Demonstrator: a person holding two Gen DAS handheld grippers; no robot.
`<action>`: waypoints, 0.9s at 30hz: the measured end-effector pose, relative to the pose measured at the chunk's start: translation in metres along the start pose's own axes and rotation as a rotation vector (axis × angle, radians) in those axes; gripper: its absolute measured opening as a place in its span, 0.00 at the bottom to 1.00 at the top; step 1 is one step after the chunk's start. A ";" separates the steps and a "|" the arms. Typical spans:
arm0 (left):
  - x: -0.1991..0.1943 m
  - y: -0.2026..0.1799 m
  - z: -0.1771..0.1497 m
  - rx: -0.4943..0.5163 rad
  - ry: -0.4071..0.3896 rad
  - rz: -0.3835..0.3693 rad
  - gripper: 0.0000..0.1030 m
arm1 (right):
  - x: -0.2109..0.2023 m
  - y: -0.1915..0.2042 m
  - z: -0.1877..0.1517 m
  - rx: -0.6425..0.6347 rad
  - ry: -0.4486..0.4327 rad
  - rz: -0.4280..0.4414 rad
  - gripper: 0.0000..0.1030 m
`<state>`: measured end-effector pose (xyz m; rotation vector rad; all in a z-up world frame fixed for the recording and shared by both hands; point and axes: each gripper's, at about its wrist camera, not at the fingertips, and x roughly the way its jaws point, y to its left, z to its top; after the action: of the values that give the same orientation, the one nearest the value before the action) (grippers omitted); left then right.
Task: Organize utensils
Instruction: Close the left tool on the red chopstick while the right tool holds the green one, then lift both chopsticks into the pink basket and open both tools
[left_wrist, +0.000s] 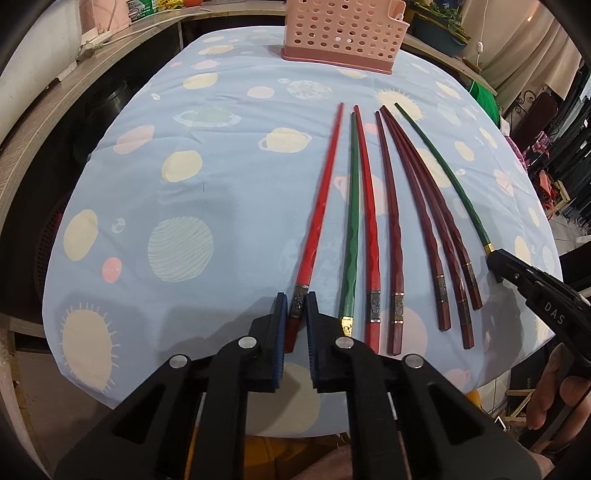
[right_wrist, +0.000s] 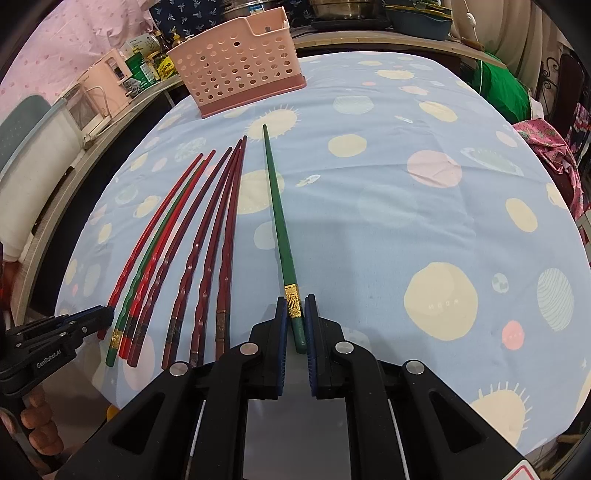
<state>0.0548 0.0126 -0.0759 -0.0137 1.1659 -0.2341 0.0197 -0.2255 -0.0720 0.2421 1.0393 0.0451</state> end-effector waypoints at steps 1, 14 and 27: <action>0.000 0.000 0.000 -0.001 -0.001 -0.001 0.08 | 0.000 0.000 0.000 0.000 -0.001 -0.001 0.08; -0.029 0.015 0.022 -0.076 -0.058 -0.023 0.07 | -0.030 -0.001 0.021 0.008 -0.078 0.014 0.07; -0.089 0.030 0.079 -0.129 -0.224 -0.054 0.07 | -0.088 -0.008 0.078 0.046 -0.233 0.046 0.07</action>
<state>0.0995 0.0504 0.0322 -0.1805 0.9566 -0.1992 0.0410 -0.2608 0.0387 0.3061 0.8038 0.0336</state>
